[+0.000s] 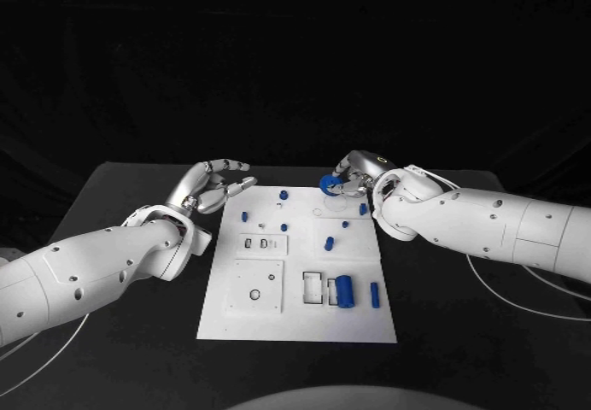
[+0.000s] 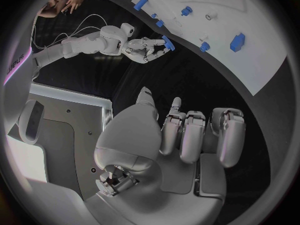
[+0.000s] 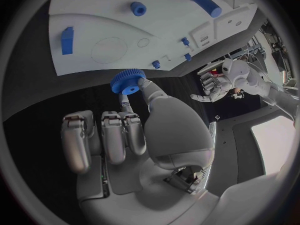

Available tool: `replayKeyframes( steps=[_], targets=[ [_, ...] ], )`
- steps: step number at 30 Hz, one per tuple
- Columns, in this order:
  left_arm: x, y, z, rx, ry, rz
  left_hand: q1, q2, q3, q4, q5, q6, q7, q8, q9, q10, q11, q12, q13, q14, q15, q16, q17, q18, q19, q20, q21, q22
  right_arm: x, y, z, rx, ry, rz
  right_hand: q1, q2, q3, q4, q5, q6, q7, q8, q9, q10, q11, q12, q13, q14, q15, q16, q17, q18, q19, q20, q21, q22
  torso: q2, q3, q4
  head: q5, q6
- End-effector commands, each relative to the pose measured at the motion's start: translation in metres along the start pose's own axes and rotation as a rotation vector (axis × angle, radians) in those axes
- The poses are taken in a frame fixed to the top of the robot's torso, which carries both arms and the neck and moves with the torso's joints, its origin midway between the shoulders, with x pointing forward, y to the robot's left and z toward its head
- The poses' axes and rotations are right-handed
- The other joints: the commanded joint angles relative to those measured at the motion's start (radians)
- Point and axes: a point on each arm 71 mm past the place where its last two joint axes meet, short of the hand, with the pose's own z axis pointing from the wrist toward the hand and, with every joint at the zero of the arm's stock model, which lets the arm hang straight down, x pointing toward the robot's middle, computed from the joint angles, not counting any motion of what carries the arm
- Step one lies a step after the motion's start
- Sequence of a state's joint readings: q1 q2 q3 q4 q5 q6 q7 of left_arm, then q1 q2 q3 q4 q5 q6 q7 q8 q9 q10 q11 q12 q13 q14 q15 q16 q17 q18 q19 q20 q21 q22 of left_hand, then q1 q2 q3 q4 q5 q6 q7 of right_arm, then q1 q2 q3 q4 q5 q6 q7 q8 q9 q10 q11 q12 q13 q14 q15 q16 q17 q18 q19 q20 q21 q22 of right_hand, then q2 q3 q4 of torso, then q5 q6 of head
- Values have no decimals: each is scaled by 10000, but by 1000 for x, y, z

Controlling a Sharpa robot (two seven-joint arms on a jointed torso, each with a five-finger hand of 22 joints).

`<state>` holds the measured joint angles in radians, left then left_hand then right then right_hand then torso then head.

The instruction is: Assemble the parts on the task board

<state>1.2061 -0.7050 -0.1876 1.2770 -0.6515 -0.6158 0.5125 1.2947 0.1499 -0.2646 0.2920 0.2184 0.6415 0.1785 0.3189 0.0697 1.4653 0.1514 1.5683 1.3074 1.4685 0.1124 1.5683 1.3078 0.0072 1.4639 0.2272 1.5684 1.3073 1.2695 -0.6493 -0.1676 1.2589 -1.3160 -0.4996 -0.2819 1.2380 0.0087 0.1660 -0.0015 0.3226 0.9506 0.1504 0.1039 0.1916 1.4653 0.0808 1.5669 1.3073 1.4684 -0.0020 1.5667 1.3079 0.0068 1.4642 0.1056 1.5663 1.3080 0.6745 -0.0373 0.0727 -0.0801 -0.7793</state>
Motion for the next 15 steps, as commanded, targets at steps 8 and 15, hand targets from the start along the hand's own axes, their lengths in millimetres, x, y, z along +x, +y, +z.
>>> replayKeyframes(
  steps=[8,15],
  targets=[
    [2,-1,1,137,108,-39,31,33,-38,7,56,94,290,-35,-7,1054,-60,25,2634,1023,-65,25,2630,-26,820,-48,-19,2490,13,23,2,-401,1008,583,-93,-6,1,42,-2,75,45,54,10,1055,55,39,2635,1024,72,41,2629,-68,1066,72,45,2628,11,4,14,-15,24],
    [1,-1,0,120,86,-30,31,33,-38,7,56,94,290,-35,-7,1054,-60,25,2634,1023,-65,25,2630,-26,820,-48,-19,2490,24,37,4,-639,1355,600,-90,-2,9,41,-6,75,51,53,12,1055,61,39,2635,1024,77,41,2629,-68,1066,76,45,2628,18,8,3,42,6]
  ],
)
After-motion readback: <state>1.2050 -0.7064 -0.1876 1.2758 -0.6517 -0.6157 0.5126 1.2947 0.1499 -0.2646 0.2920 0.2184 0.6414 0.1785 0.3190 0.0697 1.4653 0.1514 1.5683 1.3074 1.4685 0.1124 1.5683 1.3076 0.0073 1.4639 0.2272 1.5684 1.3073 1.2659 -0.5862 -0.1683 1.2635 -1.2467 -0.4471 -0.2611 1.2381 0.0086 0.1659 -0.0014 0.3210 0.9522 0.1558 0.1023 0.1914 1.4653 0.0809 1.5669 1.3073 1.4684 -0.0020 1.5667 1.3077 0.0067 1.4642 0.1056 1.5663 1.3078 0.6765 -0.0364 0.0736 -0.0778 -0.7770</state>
